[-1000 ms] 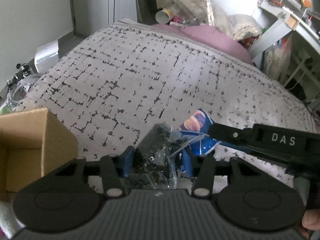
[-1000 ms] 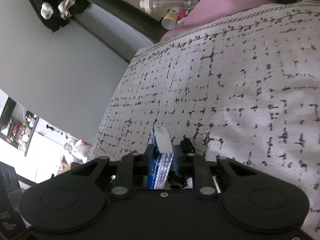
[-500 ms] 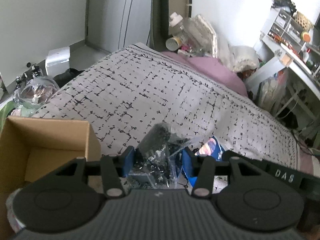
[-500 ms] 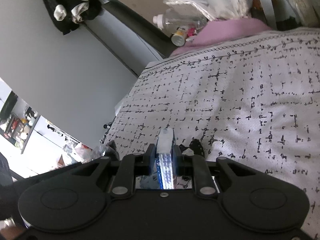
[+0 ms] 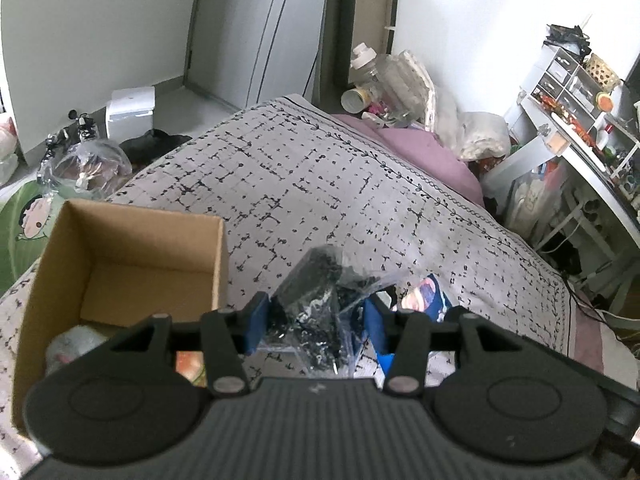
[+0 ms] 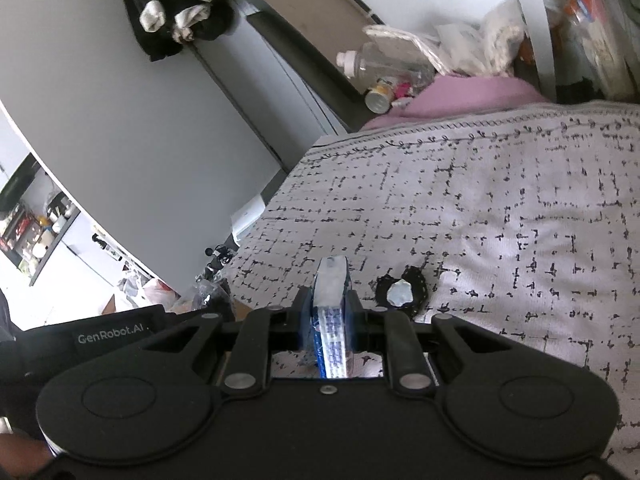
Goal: Organize soft objects
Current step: 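Lift the black bag and blue packet and carry them toward the box, then lower the black bag and blue packet into the box and open both grippers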
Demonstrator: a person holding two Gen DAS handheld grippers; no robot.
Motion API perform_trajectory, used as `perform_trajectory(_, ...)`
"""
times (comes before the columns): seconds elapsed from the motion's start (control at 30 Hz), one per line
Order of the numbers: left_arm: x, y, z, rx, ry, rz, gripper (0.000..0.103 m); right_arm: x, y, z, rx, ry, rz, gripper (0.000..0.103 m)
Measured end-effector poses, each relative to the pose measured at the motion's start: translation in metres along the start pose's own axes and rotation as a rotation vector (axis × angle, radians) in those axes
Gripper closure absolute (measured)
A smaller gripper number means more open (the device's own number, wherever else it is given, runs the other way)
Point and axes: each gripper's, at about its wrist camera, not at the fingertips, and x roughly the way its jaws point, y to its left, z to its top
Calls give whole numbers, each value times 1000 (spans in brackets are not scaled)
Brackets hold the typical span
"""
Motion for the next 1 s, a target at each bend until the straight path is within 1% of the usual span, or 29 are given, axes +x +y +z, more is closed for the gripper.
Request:
perform_trajectory(0.33,-32,19,-3,-14,-35,4,53,-17,31,-9,-42,-27,9,85)
perform_trajectory(0.53,-45,35,-4,-45,-43,13,53,-23,49,-12,-55,-42,17,85)
perform_trajectory(1.0,-61,74,-10,-100,-61,18,53,-24,97,-28,-132,-48,42,85)
